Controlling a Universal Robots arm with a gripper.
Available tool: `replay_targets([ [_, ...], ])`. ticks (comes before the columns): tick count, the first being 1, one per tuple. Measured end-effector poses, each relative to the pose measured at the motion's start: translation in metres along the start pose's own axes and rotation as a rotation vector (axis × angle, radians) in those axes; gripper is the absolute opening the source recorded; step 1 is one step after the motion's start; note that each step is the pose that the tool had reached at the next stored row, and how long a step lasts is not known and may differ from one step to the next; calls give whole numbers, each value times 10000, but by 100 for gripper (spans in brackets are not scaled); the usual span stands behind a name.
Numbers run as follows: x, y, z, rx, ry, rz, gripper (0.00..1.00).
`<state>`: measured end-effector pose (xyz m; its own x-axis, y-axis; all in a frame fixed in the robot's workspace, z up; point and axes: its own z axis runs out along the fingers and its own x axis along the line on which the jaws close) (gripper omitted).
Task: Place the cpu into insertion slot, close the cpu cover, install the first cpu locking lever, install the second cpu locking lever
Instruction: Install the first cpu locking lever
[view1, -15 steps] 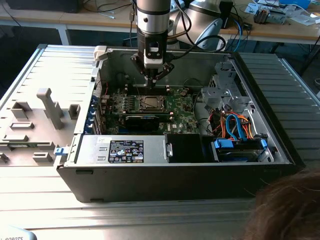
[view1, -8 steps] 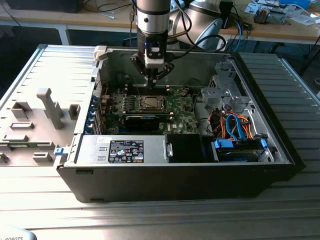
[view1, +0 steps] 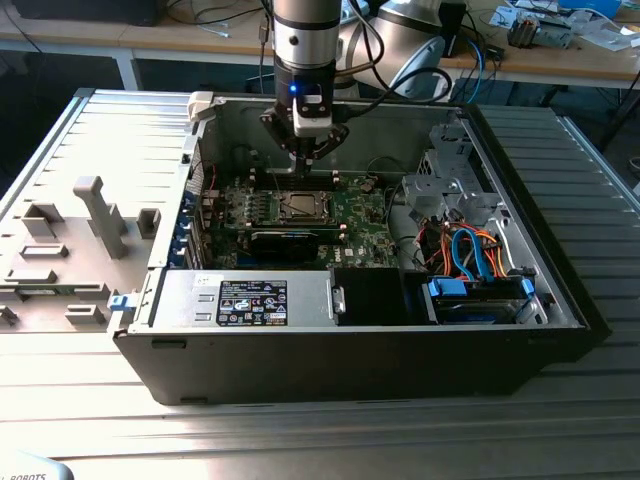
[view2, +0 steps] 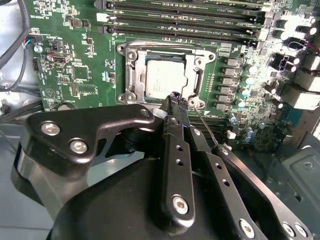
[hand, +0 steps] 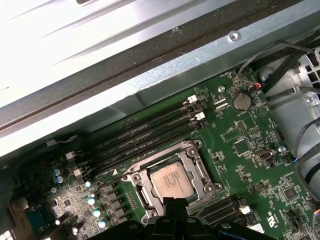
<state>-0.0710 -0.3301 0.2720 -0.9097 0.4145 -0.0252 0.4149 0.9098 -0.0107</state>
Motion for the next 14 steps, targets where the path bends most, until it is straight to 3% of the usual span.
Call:
replay_targets([
  [14, 0, 0, 0, -20, -8, -798, 11],
])
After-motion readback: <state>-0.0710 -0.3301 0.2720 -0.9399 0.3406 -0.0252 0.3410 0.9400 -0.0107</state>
